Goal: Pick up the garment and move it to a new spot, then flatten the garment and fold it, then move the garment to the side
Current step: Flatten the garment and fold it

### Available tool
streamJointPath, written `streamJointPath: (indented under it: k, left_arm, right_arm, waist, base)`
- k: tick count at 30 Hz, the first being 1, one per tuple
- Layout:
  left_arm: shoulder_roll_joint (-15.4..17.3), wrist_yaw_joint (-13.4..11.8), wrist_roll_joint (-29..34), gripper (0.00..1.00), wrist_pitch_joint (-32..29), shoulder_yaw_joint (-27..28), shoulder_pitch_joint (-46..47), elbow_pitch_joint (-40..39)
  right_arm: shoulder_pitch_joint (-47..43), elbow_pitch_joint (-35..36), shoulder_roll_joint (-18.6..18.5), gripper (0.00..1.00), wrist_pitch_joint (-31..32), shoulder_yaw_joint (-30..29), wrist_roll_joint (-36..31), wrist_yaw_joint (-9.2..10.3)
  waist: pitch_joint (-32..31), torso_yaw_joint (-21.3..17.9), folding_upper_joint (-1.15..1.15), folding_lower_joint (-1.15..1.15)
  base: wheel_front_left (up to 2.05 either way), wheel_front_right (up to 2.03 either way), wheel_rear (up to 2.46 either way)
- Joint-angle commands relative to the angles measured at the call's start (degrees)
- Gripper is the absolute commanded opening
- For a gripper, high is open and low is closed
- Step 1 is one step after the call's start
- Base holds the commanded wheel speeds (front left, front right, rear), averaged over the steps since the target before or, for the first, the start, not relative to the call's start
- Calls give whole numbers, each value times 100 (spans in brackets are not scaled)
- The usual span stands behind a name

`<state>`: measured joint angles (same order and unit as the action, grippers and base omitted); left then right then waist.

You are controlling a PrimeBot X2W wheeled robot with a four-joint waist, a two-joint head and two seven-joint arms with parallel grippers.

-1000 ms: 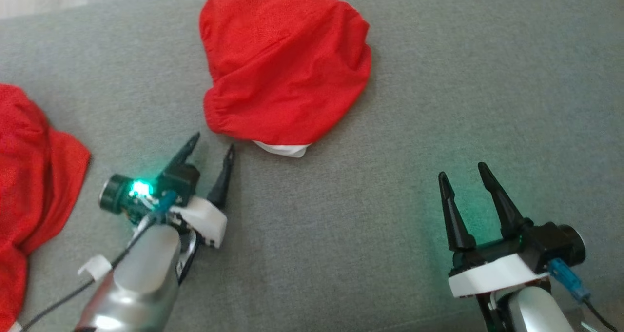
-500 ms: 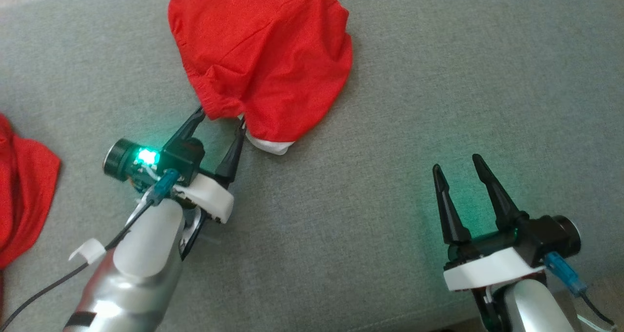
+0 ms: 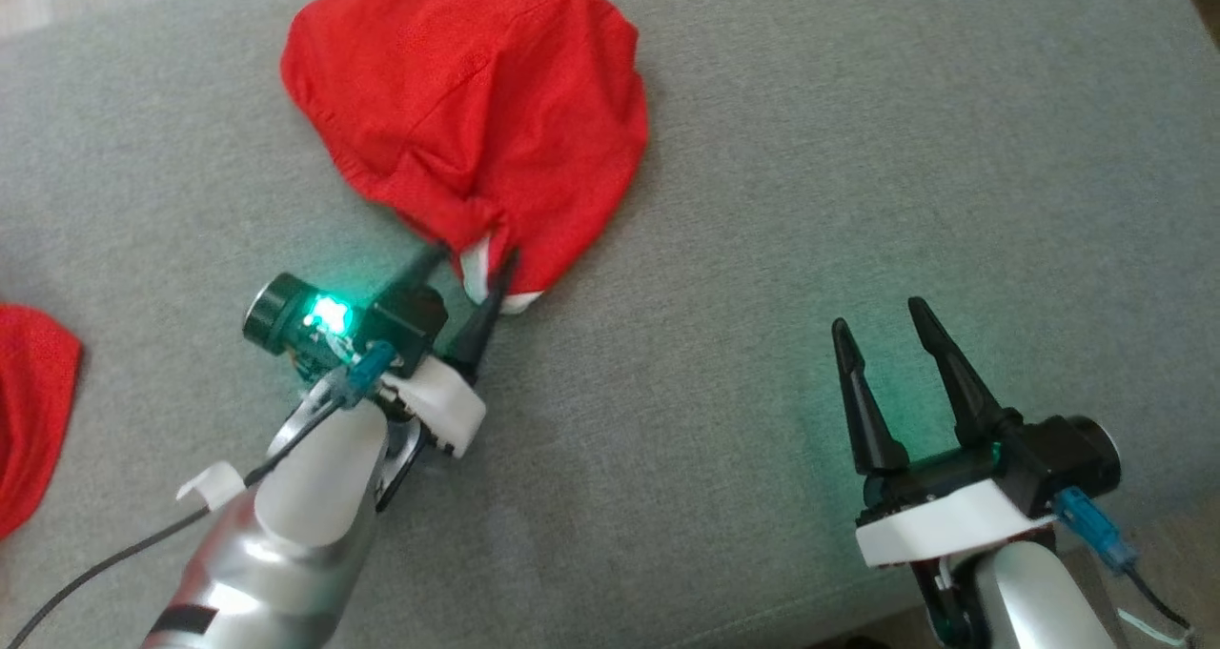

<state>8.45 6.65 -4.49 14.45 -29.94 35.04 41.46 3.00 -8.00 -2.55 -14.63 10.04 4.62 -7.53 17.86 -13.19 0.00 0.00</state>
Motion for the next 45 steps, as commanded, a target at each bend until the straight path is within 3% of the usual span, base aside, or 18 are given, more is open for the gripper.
streamJointPath:
  k: [1, 2, 3, 11, 18, 22, 28, 33, 34, 35, 41, 45]
  left_arm:
    - [169, 40, 55, 33, 54, 69, 326, 1]
    - [196, 46, 79, 7, 54, 31, 363, 17]
    - [213, 53, 81, 0, 54, -4, 393, 29]
    - [206, 80, -225, 0, 54, -584, 538, -355]
    - [260, 82, -1764, 0, -18, -1429, 1071, -1018]
    - [374, 83, -2755, 0, -576, -1166, 1530, -1453]
    - [435, -103, -3552, 0, -1961, -905, 1587, -1738]
    - [-41, -126, -3713, 0, -2134, -1297, 1079, -1553]
    - [-156, -72, -3701, 33, -1983, -1424, 1002, -1490]
    - [-250, -40, -3680, 100, -1760, -1511, 934, -1379]
    - [-464, -24, -2730, 100, -421, -2331, 922, -513]
    - [-509, -283, -2115, 100, -6, -2721, 829, -411]
  right_arm:
    - [97, 143, -32, 100, -37, 149, 33, 4]
    - [91, 144, -32, 100, -37, 147, 40, 4]
    - [85, 143, -32, 100, -37, 141, 46, 4]
    - [11, 110, -32, 100, -37, 125, 158, 4]
    - [-133, 54, -32, 100, -37, 194, 304, 4]
    - [-252, 38, -32, 100, -37, 242, 364, 4]
    - [-390, 20, -32, 100, -37, 313, 384, 4]
    - [-328, 56, -32, 100, -37, 363, 416, 4]
    - [-300, 60, -32, 100, -37, 376, 418, 4]
    - [-268, 57, -32, 100, -37, 396, 412, 4]
    - [-188, 68, -32, 100, -37, 321, 379, 4]
    - [-228, 74, -32, 100, -37, 141, 337, 4]
  waist:
    - [-27, -55, 0, 0]
    - [-30, -64, 0, 0]
    - [-39, -66, 0, 0]
    - [-326, 6, 0, 0]
    - [-931, 41, 0, 0]
    - [-1307, -32, 0, 0]
    - [-1559, -191, 0, 0]
    - [-1322, -344, 0, 0]
    - [-1229, -365, 0, 0]
    - [-1154, -382, 0, 0]
    - [-858, -412, 0, 0]
    - [-840, -263, 0, 0]
  base:
    - [0, 0, 0]
    - [0, 0, 0]
    - [0, 0, 0]
    - [0, 0, 0]
    - [0, 0, 0]
    - [0, 0, 0]
    - [0, 0, 0]
    - [0, 0, 0]
    - [0, 0, 0]
    - [0, 0, 0]
    - [0, 0, 0]
    - [0, 0, 0]
